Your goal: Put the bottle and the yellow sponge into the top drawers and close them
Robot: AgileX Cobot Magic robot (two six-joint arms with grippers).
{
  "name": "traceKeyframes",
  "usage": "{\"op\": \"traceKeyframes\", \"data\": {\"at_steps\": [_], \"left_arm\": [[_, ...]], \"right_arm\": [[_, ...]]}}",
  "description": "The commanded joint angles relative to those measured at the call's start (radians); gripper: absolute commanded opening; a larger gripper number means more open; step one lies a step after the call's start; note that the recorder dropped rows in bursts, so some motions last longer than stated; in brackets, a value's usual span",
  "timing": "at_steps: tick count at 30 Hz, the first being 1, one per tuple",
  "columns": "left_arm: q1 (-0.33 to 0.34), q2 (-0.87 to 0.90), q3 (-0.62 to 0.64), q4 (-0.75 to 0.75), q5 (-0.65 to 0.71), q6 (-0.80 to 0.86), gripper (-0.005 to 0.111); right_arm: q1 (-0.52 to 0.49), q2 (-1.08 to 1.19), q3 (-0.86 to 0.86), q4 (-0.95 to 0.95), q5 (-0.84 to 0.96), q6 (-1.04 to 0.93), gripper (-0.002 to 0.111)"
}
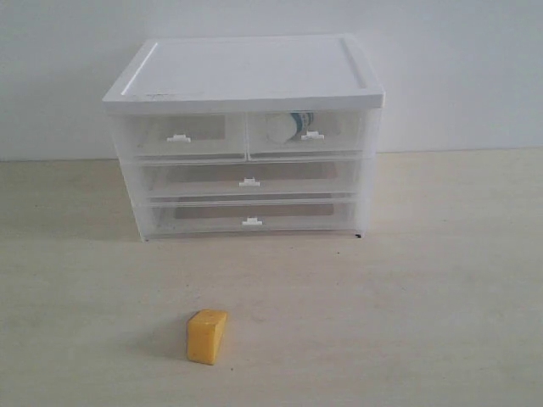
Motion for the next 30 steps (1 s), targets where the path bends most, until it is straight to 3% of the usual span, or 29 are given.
{"op": "traceKeyframes", "data": {"at_steps": [1, 30], "left_arm": [[0.002, -0.004, 0.004, -0.004, -0.003, 0.006, 0.004], [0.002, -0.004, 0.004, 0.012, -0.031, 0.025, 0.004]], "right_arm": [[-0.003, -0.01, 0.043, 0.0, 0.003, 0.012, 0.001], [-0.003, -0.01, 0.043, 0.002, 0.065, 0.052, 0.001]]}}
